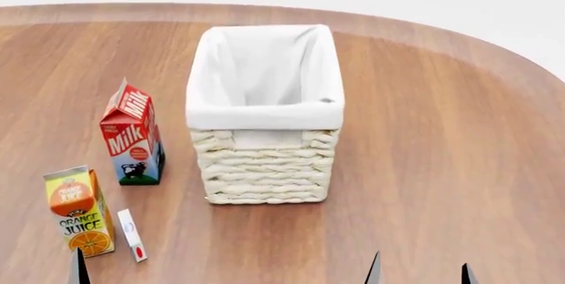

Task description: Pick up the alphabet soup, and put it in the basket.

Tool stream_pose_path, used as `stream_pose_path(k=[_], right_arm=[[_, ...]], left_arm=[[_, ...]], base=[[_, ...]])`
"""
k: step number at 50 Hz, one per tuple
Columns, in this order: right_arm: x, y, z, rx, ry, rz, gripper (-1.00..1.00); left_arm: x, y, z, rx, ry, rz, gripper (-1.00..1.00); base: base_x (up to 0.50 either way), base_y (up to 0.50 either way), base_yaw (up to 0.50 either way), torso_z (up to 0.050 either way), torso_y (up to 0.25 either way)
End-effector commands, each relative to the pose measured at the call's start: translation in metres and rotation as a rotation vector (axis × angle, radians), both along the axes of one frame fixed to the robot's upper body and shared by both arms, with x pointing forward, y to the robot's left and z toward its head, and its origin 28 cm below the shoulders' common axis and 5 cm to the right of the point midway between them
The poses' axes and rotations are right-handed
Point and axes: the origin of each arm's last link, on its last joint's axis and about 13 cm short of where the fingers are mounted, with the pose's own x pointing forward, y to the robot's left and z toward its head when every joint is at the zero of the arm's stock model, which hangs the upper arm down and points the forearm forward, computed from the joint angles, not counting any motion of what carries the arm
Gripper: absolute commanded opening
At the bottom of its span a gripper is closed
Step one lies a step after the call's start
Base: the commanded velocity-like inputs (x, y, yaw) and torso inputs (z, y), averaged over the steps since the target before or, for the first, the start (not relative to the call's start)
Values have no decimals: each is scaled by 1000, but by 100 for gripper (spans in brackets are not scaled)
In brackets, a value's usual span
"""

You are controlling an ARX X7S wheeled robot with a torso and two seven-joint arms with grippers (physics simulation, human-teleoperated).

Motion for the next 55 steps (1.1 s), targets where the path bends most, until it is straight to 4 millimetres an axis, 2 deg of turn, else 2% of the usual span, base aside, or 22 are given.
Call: stream_pose_path(k=[1, 55], right_arm=[[0, 0, 0, -2, 2, 0, 100], [1, 1, -1, -16, 6, 2, 100]], left_arm=[[0, 0, 0, 0, -1, 0, 100], [-1, 0, 1, 0, 0, 0, 100]], base=[[102, 0, 0, 0, 0], [98, 0, 0, 0, 0]])
